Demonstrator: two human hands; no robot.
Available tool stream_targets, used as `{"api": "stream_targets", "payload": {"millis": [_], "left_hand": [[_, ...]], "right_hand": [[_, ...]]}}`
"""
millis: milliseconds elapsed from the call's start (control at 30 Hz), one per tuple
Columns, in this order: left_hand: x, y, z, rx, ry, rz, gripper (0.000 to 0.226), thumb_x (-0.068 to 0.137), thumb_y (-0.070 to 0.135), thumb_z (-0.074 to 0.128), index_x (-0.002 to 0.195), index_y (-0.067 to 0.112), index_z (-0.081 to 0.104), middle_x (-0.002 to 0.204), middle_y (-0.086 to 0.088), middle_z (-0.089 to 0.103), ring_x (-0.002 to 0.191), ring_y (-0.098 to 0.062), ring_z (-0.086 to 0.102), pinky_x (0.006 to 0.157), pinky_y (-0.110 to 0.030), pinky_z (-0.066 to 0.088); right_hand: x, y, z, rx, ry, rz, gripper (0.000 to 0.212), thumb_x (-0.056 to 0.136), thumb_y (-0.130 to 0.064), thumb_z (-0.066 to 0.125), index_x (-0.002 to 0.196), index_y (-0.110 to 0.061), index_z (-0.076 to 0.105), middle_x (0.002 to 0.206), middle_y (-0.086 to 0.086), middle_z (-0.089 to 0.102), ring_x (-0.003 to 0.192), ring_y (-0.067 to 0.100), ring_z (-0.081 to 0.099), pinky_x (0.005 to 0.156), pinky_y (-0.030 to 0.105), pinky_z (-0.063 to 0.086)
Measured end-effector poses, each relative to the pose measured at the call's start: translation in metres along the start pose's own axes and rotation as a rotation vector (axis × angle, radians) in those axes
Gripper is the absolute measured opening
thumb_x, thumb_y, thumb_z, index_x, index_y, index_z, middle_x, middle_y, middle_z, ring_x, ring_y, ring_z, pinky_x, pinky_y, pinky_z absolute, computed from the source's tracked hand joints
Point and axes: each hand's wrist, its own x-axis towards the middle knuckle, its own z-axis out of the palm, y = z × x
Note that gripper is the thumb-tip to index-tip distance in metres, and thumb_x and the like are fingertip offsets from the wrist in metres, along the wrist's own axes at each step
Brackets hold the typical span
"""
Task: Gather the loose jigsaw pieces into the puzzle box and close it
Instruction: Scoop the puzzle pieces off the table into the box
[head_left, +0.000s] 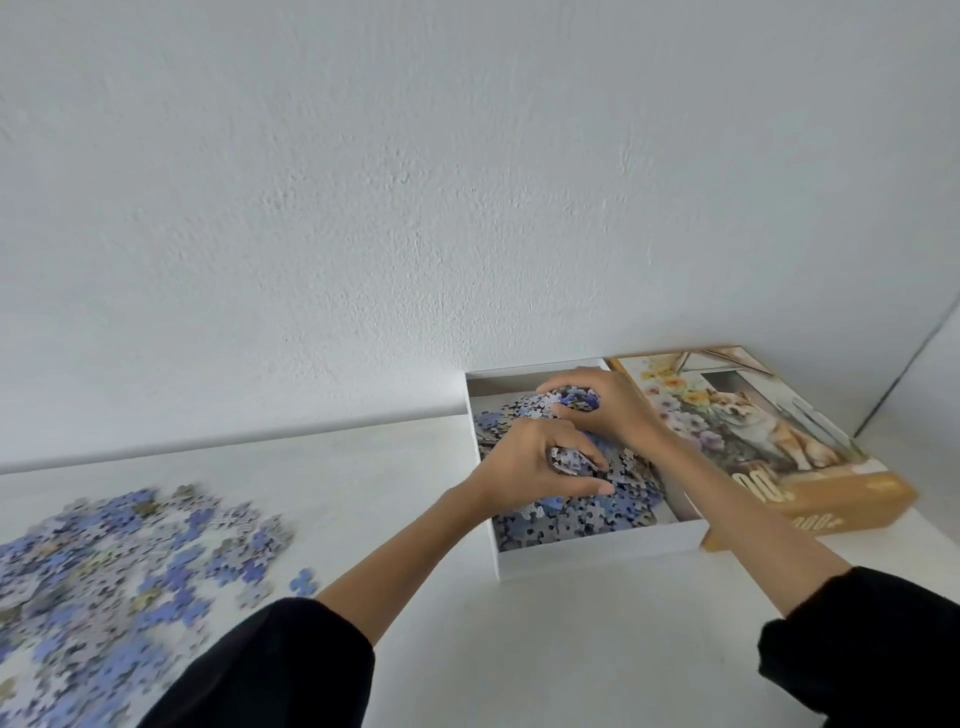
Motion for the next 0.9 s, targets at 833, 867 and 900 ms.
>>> {"api": "stream_targets", "payload": {"millis": [833,867,900], "left_hand": [[-0.012,-0.035,0.003,0.488,-0.110,0.024,0.030,0.089,0.039,0.057,0.110,0.021,0.067,0.112,0.003,0.061,0.101,-0.012,0.056,0.075,-0.025,0.047],[-0.013,-0.036,0.001,0.507,-0.100,0.016,0.028,0.089,0.037,0.058,0.110,0.021,0.068,0.113,0.003,0.062,0.102,-0.012,0.056,0.074,-0.025,0.048],[-0.013,-0.036,0.000,0.522,-0.078,0.010,0.026,0.089,0.034,0.058,0.109,0.020,0.068,0.113,0.003,0.062,0.102,-0.014,0.057,0.073,-0.027,0.049]], "right_hand": [[-0.004,0.046,0.021,0.013,-0.073,0.044,0.027,0.091,-0.035,0.052,0.114,-0.026,0.063,0.112,-0.003,0.058,0.108,0.013,0.051,0.094,0.040,0.043],[-0.004,0.045,0.022,0.040,-0.079,0.041,0.027,0.092,-0.033,0.051,0.114,-0.025,0.063,0.113,-0.003,0.060,0.108,0.012,0.052,0.093,0.039,0.044],[-0.004,0.043,0.022,0.069,-0.058,0.040,0.026,0.092,-0.031,0.051,0.114,-0.023,0.064,0.113,-0.003,0.061,0.108,0.011,0.053,0.094,0.036,0.044]]}}
